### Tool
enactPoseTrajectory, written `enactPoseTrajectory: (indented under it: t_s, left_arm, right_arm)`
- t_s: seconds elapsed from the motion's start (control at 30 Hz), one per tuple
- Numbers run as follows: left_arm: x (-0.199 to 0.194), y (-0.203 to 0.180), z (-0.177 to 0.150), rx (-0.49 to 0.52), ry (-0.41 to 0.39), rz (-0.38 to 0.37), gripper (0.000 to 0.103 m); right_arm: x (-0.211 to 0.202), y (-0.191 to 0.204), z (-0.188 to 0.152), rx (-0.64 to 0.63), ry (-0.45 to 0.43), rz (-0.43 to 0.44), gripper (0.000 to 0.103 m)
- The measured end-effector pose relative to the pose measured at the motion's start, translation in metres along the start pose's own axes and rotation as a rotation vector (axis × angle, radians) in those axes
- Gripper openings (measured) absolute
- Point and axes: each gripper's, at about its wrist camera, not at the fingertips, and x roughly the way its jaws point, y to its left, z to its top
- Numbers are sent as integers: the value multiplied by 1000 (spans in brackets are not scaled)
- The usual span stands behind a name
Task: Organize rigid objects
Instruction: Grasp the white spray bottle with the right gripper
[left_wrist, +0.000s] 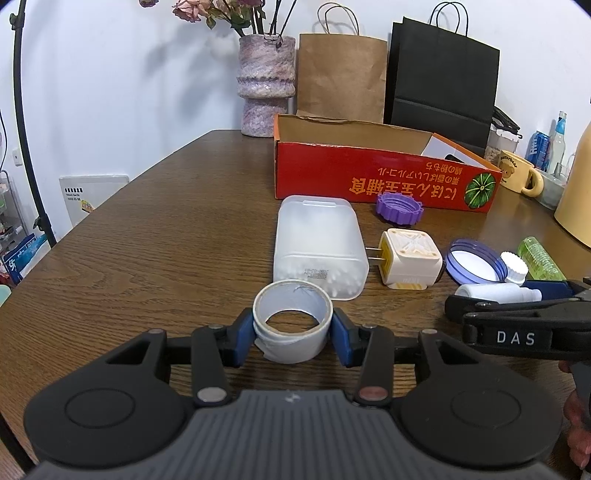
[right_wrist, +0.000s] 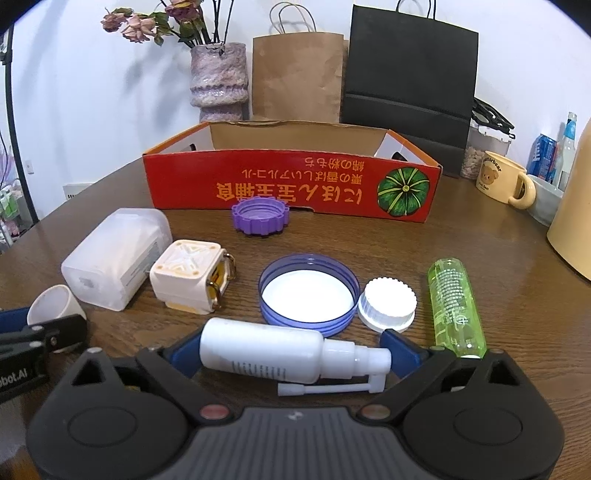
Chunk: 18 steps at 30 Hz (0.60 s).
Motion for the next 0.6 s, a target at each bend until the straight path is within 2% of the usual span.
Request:
enactPoseTrajectory:
  t_s: [0.6]
  left_arm:
    - [-15, -3, 7, 9, -41, 18, 45]
  right_arm:
    - [-22, -1, 7, -19, -72, 27, 98]
